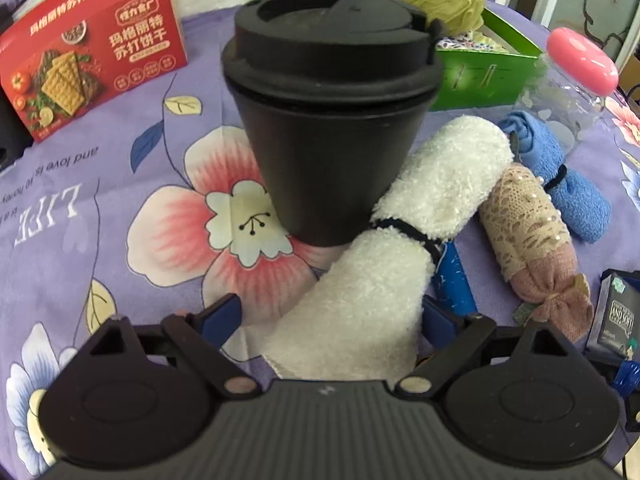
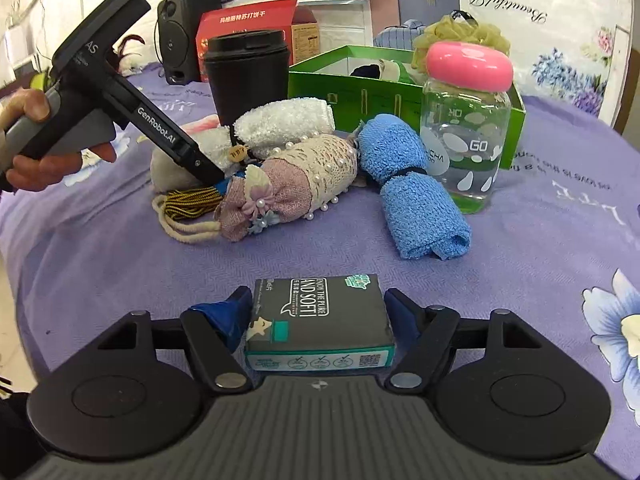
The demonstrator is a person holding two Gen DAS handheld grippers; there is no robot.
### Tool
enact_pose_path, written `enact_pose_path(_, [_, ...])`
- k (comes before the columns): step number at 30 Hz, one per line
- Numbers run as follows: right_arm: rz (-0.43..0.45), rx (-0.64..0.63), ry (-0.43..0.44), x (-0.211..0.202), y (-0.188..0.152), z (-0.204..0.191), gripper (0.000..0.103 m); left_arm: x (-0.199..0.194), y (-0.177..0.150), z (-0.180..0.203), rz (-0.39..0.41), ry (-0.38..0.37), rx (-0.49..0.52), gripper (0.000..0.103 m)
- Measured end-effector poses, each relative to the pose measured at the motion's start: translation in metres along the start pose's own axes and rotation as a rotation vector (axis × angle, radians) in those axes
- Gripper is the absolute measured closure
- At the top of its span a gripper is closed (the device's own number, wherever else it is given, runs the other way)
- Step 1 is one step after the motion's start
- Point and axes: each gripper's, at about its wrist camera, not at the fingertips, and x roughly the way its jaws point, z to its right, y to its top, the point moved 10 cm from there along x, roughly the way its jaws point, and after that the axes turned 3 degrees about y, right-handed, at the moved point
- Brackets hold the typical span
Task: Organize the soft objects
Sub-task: 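Grasp the white fluffy towel roll with the left tool while the right tool holds the tissue pack, then carry the towel roll and tissue pack into the box and open both tools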
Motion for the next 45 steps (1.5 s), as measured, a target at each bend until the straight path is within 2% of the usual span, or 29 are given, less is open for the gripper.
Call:
enact_pose_path(3, [0.007,0.024,-0.002,-0.001,0.0,0.002,0.044,-0.002,-0.001,0.002,0.0,-0.011,-0.001,0.02])
enact_pose_path(5, [0.008,0.04,-0.004,-0.003,-0.001,0.003,0.045,-0.007,-0.001,0.003,0.007,-0.026,-0.008,0.038])
enact_pose_path(6, [0.017,0.056,-0.011,-0.004,0.0,0.005,0.05,-0.01,-0.001,0.004,0.01,-0.04,-0.014,0.054])
enact_pose_path(7, [0.027,0.068,-0.016,-0.006,0.0,0.007,0.052,-0.015,-0.002,0.006,0.011,-0.056,-0.019,0.064])
enact_pose_path(9, [0.047,0.099,-0.009,-0.01,-0.001,0.009,0.054,-0.026,-0.005,0.007,0.021,-0.071,-0.038,0.074])
enact_pose_path(11, [0.059,0.119,0.0,-0.016,-0.001,0.009,0.054,-0.042,-0.006,0.005,0.043,-0.082,-0.063,0.078])
enact_pose_path(16, [0.112,0.165,0.035,-0.039,0.008,0.008,0.054,-0.095,-0.012,-0.001,0.116,-0.114,-0.124,0.078])
enact_pose_path(21, [0.223,0.147,0.047,-0.067,0.041,0.003,0.054,-0.136,-0.008,-0.002,0.164,-0.16,-0.164,0.078])
enact_pose_path(27, [0.327,0.046,0.06,-0.071,0.111,0.007,0.054,-0.157,0.045,-0.006,0.251,-0.152,-0.172,0.078])
enact_pose_path(33, [0.394,-0.052,0.019,-0.055,0.206,0.033,0.054,-0.143,0.125,-0.023,0.285,-0.107,-0.177,0.078])
enact_pose_path(37, [0.361,-0.106,-0.018,-0.025,0.247,0.055,0.054,-0.112,0.174,-0.029,0.272,-0.083,-0.191,0.078])
enact_pose_path(41, [0.296,-0.113,-0.031,0.015,0.267,0.075,0.053,-0.069,0.208,-0.032,0.225,-0.025,-0.182,0.078])
enact_pose_path(42, [0.259,-0.099,-0.02,0.027,0.27,0.08,0.052,-0.059,0.213,-0.034,0.21,-0.007,-0.183,0.076])
enact_pose_path(43, [0.227,-0.082,-0.011,0.038,0.272,0.085,0.052,-0.049,0.216,-0.035,0.192,0.006,-0.183,0.065])
enact_pose_path(45, [0.212,-0.057,-0.018,0.05,0.274,0.093,0.052,-0.034,0.223,-0.041,0.176,0.038,-0.199,0.036])
